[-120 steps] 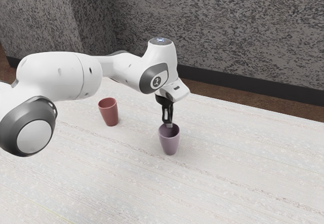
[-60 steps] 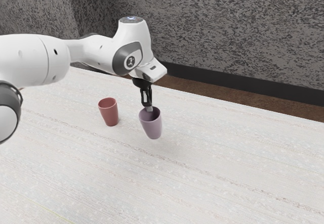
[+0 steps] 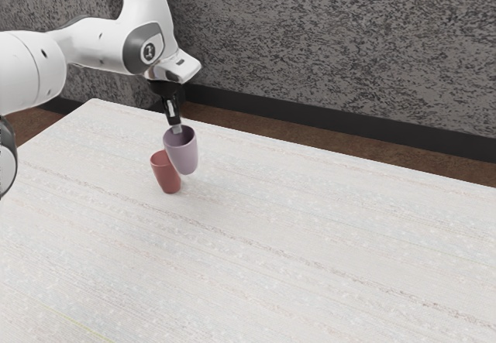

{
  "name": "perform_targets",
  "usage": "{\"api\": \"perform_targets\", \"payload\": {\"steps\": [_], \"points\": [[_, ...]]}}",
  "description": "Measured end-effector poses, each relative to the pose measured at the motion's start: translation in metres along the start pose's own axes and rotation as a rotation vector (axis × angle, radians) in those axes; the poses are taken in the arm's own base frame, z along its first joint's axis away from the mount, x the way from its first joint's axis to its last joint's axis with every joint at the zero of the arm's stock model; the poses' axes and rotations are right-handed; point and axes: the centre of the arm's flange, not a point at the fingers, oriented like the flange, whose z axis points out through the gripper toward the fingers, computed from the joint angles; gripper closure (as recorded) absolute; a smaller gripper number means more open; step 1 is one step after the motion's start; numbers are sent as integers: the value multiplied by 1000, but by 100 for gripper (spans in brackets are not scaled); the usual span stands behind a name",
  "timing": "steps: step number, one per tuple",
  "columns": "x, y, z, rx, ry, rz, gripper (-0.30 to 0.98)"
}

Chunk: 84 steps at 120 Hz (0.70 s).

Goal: Place the right cup onto the left cup

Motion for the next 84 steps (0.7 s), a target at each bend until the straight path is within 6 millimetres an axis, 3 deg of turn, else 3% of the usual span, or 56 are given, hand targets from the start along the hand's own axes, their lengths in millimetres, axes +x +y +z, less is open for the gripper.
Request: {"api": "perform_targets", "payload": {"steps": [30,54,84], "points": [[-28,-48,-3,22,-28,-46,79],[-33,-59,-13,39,-26,-28,79],[-51,-68,-8,25,-65,-21,79]]}}
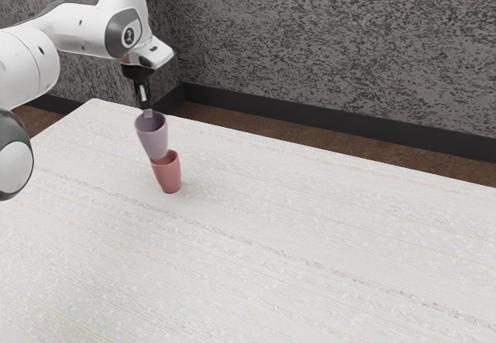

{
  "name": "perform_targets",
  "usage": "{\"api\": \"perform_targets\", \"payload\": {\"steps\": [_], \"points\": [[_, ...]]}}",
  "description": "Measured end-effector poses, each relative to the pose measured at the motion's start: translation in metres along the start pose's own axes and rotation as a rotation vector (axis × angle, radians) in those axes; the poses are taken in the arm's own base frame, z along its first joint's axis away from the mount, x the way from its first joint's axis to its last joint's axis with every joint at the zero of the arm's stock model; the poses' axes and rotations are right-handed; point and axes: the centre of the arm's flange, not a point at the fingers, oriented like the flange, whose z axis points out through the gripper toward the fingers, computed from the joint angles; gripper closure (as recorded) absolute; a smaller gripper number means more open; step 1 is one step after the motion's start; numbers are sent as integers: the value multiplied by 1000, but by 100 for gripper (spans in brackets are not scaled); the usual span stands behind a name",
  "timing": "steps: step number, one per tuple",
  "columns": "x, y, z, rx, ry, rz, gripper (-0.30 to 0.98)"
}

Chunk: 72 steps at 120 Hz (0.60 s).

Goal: Place the right cup onto the left cup

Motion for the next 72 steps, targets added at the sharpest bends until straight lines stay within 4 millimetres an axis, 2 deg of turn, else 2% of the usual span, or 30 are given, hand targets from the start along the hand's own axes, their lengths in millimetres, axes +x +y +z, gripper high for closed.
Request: {"api": "perform_targets", "payload": {"steps": [43,72], "points": [[-7,-7,19,-18,-33,19,79],[5,-11,14,13,-41,56,79]]}}
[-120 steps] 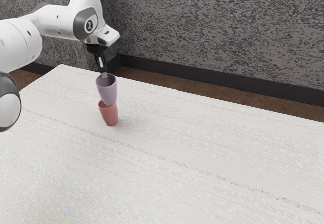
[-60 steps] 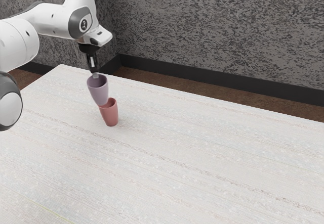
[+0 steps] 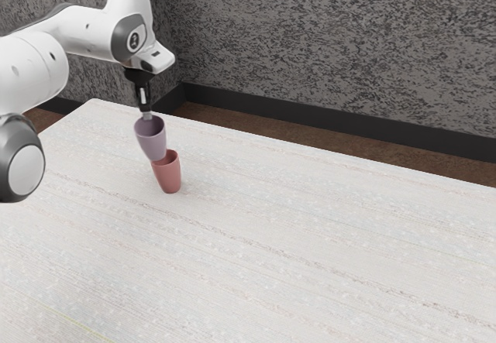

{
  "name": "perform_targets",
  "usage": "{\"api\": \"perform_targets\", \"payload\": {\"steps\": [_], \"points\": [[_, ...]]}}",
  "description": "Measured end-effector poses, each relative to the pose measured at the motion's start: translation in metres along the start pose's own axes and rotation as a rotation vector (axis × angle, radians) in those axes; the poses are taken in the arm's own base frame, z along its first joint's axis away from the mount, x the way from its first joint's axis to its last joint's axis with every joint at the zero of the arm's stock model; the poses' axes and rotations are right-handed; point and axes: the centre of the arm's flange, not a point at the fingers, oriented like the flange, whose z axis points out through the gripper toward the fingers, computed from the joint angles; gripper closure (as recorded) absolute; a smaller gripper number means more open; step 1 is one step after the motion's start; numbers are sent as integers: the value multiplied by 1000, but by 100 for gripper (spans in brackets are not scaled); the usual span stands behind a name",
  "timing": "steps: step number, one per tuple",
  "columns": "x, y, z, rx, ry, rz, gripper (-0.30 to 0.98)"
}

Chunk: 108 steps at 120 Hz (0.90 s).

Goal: Place the right cup onto the left cup

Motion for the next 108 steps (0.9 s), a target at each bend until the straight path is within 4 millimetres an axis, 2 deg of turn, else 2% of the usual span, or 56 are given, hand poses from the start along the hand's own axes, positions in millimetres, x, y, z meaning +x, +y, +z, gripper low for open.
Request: {"api": "perform_targets", "payload": {"steps": [12,27,45,78,98,108], "points": [[8,0,3,4,-1,16,79],[12,-1,17,-7,-12,27,79],[12,-3,27,-15,-21,32,79],[11,-6,33,-17,-24,38,78],[14,-3,28,-22,-19,48,42],[14,-2,23,-24,-17,52,28]]}}
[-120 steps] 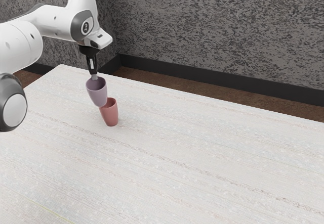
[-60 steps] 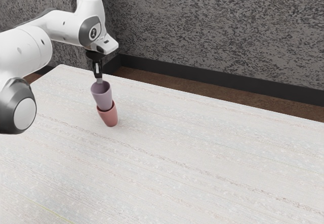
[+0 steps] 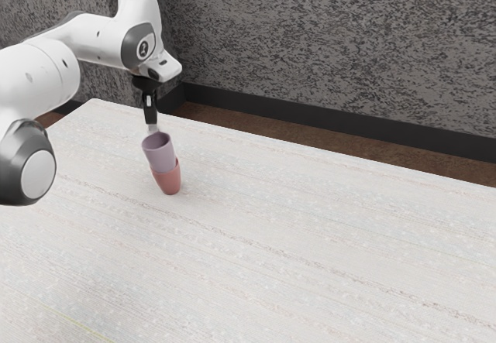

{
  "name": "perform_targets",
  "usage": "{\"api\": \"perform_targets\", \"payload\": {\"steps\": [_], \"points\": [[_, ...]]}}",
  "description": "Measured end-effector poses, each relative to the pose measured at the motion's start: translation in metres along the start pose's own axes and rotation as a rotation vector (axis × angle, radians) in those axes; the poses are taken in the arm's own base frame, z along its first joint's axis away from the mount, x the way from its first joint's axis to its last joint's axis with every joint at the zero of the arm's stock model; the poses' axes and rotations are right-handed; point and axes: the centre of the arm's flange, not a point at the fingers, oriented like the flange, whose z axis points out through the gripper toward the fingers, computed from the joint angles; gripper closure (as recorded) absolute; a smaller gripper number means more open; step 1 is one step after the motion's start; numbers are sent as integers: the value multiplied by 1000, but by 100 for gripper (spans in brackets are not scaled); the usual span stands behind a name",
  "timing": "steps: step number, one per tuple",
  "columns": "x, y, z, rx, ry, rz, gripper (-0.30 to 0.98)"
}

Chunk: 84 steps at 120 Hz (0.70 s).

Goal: Place the right cup onto the left cup

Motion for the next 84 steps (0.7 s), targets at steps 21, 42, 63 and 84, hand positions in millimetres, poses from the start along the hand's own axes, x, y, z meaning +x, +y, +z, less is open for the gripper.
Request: {"api": "perform_targets", "payload": {"steps": [21,42,63,84], "points": [[-5,2,-12,-3,2,0,12],[-11,8,-30,-12,11,-1,5],[-20,35,-73,-45,40,10,2],[-36,86,-104,-87,47,24,1]]}}
